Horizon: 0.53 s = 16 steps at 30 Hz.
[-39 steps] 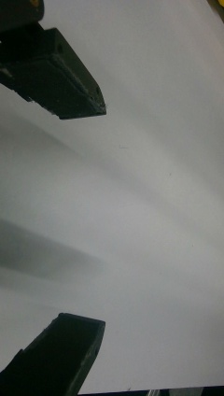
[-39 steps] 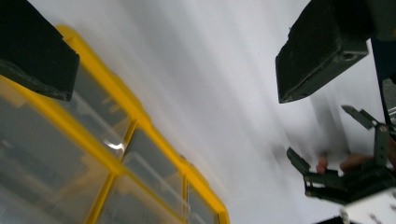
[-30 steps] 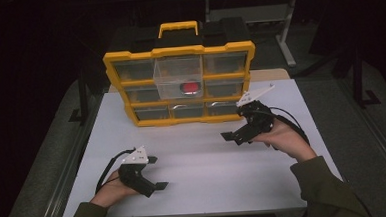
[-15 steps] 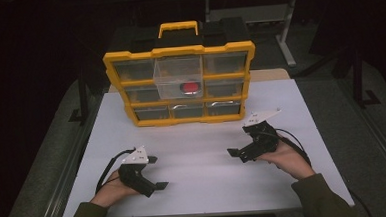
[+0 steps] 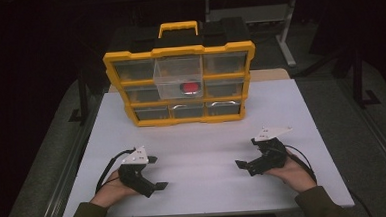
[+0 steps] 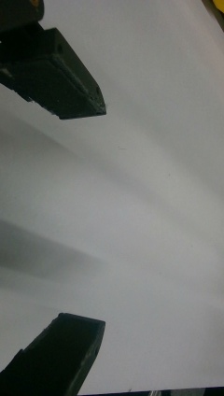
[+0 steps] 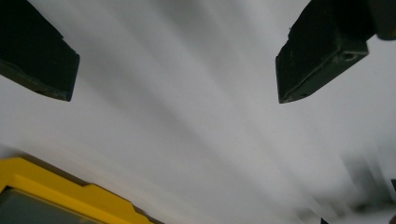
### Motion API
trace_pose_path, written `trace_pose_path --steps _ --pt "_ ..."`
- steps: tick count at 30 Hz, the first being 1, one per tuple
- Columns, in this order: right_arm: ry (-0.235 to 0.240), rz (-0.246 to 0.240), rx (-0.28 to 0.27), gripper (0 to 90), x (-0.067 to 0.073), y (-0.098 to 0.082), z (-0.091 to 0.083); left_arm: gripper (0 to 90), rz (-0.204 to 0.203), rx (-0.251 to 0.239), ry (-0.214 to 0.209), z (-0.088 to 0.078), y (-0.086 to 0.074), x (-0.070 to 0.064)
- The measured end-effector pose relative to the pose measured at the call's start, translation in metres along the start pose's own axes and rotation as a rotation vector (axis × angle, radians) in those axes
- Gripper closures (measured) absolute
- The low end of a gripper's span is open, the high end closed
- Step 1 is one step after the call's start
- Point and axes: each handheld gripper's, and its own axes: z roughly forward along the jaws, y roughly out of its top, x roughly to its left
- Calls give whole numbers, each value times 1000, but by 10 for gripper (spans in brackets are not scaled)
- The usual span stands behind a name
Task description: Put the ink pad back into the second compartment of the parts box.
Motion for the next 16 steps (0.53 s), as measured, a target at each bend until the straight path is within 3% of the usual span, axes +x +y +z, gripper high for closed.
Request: trace_pose_path --steps 11,16 --pt "-22 -4 20 0 3 -23 -4 0 7 4 7 0 0 0" --pt "-35 -37 44 0 4 -28 -2 0 15 16 11 1 -1 0"
